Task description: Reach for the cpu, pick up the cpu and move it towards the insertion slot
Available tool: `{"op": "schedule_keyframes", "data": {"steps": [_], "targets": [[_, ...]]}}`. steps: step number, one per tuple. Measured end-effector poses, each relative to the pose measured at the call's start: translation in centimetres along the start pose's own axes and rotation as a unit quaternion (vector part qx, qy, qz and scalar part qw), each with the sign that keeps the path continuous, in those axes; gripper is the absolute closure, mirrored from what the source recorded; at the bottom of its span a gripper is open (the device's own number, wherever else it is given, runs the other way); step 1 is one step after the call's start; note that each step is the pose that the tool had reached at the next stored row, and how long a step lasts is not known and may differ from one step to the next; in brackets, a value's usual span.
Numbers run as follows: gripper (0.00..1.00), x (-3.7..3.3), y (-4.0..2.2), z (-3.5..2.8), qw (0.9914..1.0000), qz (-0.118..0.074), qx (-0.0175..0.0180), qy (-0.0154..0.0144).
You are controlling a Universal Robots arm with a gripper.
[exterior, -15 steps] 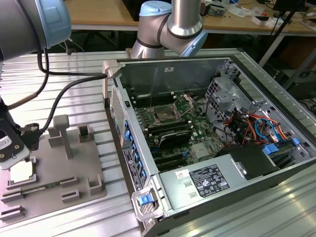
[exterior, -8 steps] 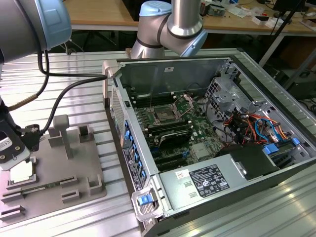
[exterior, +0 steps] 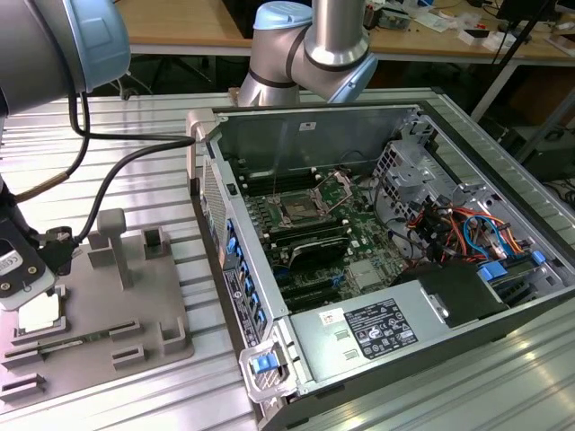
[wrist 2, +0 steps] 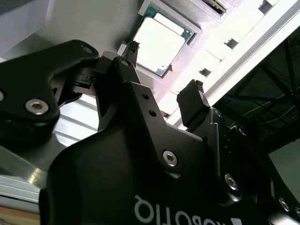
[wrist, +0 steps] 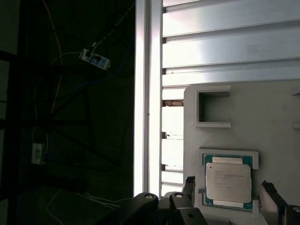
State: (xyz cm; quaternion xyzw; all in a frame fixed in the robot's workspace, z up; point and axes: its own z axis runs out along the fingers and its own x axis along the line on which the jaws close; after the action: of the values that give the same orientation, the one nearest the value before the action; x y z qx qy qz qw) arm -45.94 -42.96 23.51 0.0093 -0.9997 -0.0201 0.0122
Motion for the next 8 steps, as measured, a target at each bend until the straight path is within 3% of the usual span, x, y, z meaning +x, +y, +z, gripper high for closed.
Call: {"op": "schedule_keyframes", "data": {"steps": [8], "targets": [[0.38,-0.01,-0.01,0.24,1.00000,0.000,0.0000,0.0000]]}}
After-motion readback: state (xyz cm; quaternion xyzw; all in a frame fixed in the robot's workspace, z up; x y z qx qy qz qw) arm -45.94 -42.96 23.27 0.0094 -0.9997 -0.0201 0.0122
